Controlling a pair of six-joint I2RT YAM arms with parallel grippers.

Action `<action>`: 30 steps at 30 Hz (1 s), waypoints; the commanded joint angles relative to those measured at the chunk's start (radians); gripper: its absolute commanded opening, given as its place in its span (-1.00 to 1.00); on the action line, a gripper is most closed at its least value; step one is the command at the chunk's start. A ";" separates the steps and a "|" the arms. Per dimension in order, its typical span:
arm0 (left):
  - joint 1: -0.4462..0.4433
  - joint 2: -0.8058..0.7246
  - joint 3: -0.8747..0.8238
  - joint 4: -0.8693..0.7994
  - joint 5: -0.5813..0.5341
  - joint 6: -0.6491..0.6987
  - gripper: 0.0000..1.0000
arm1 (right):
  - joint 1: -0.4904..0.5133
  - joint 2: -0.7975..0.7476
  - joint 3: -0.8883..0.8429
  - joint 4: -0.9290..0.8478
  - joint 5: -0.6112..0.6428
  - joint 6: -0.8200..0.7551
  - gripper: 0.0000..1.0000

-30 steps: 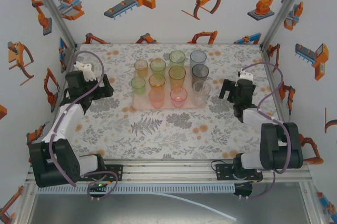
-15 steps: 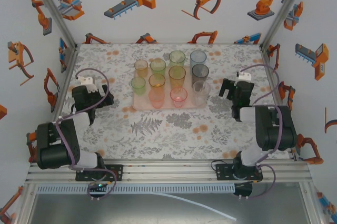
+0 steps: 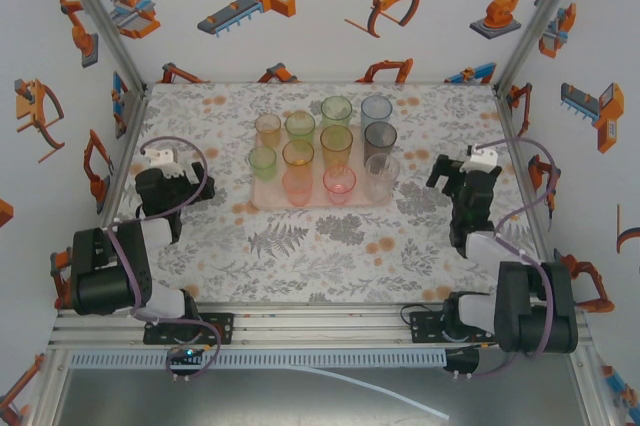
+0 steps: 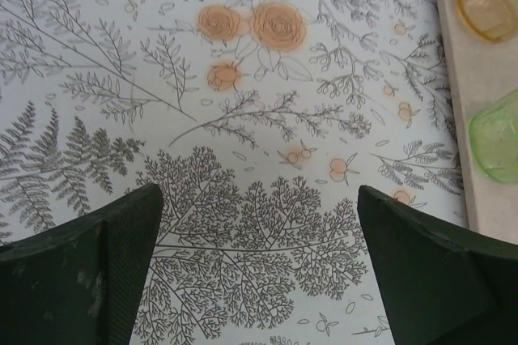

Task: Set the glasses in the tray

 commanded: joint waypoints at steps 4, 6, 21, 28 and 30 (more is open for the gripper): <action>-0.006 0.007 0.002 0.068 0.031 0.000 0.94 | -0.031 0.124 -0.050 0.122 -0.014 -0.051 0.99; -0.006 0.008 0.005 0.063 0.029 0.002 0.94 | -0.037 0.194 -0.099 0.285 -0.037 -0.059 0.99; -0.097 0.076 -0.003 0.117 -0.119 0.064 0.94 | -0.044 0.330 0.029 0.171 -0.083 -0.060 0.99; -0.101 0.083 -0.003 0.129 -0.129 0.065 0.94 | -0.044 0.331 0.033 0.167 -0.075 -0.056 0.99; -0.106 0.081 0.001 0.120 -0.141 0.069 0.94 | -0.042 0.330 0.040 0.153 -0.075 -0.062 0.99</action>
